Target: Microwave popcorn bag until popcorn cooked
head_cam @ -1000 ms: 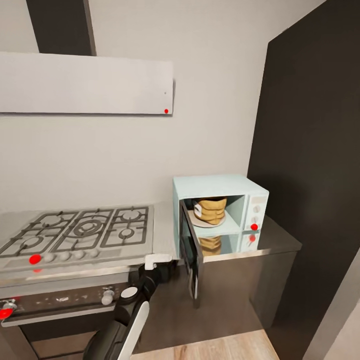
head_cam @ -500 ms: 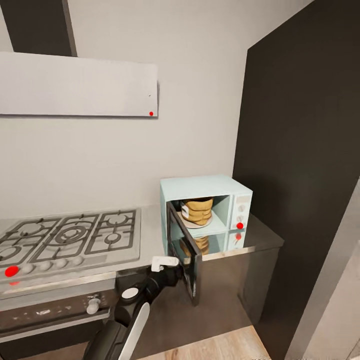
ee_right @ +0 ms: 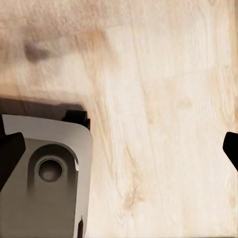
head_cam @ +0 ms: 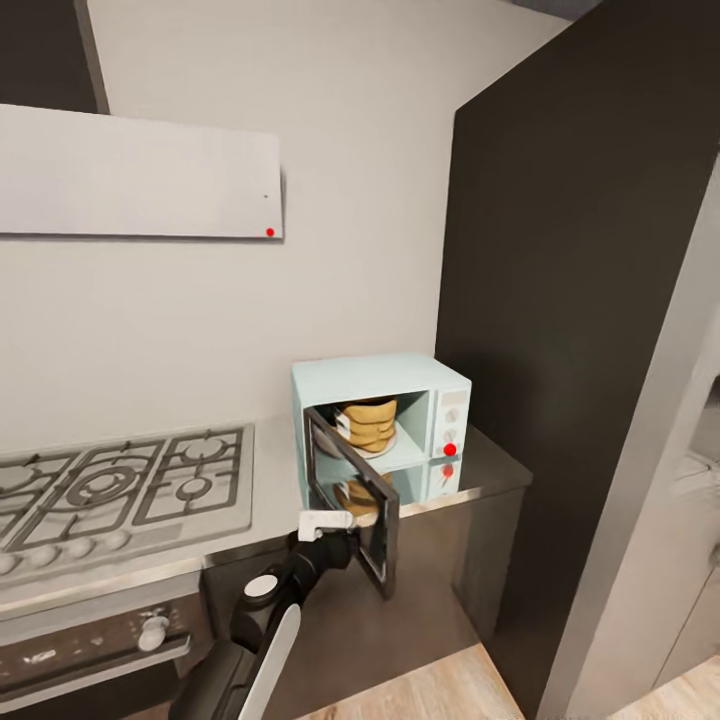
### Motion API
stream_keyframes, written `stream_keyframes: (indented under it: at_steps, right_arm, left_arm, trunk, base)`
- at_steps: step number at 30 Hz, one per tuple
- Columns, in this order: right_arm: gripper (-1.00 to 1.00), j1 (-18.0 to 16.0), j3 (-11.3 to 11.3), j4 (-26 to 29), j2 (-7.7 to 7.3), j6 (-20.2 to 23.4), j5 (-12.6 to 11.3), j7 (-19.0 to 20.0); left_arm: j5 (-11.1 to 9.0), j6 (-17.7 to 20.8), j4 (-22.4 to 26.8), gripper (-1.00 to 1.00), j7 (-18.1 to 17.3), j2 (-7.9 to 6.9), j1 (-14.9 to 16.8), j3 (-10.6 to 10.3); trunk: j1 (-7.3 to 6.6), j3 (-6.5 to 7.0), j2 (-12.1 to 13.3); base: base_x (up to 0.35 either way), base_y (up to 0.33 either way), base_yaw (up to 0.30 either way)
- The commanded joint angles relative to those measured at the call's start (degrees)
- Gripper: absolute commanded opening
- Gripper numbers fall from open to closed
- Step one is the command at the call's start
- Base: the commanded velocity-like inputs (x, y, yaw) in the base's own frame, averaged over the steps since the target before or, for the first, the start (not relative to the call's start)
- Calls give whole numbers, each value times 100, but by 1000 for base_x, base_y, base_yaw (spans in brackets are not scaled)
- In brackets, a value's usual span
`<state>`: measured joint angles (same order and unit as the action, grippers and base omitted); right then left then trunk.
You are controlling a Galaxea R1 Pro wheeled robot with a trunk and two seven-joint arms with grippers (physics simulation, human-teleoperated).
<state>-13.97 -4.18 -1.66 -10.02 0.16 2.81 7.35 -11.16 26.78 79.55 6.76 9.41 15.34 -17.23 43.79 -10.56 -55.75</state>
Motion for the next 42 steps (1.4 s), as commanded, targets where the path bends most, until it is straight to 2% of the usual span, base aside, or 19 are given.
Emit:
stream_keyframes:
  at_steps: [1, 5, 8, 12, 20, 39, 41, 42]
  right_arm:
    - [100, -9, -39, -10, -1, 2, 28, 12]
    - [100, -9, -39, -10, 0, 2, 27, 12]
    - [100, -9, -33, -10, 0, 2, 20, 12]
    - [100, -9, -30, -10, 0, 2, 18, 12]
    - [100, -9, -30, -10, 0, 2, 18, 12]
    - [100, -9, -30, -10, 0, 2, 18, 12]
    - [100, -9, -30, -10, -2, 2, 18, 12]
    - [100, -9, -30, -10, -7, 2, 23, 12]
  left_arm:
    - [-82, 21, 8, 100, 77, -1, 4, -9]
    - [-87, 20, 8, 100, 114, 3, 4, -12]
    - [-82, 13, 8, 100, 140, 0, 4, -280]
    - [-80, 11, 8, 100, 142, 0, 4, -385]
    - [-84, 11, 5, 100, 142, -4, 4, -387]
    - [-97, 2, -3, 100, 154, 0, 4, -351]
    - [-100, 2, -2, 100, 295, -7, 4, -338]
    - [-114, 0, -1, 100, 601, -8, 4, -339]
  trunk:
    - [1, -3, -6]
    - [1, 18, -6]
    - [1, 34, -6]
    - [1, 55, -6]
    - [1, 97, -6]
    - [1, 197, -6]
    - [1, 205, -6]
    - [1, 205, -6]
  base:
    - [0, 0, -194]
    - [0, 0, -194]
    - [0, 0, -195]
    - [0, 0, -199]
    - [10, 0, -200]
    - [171, 0, -200]
    - [119, 0, -143]
    - [102, 0, -27]
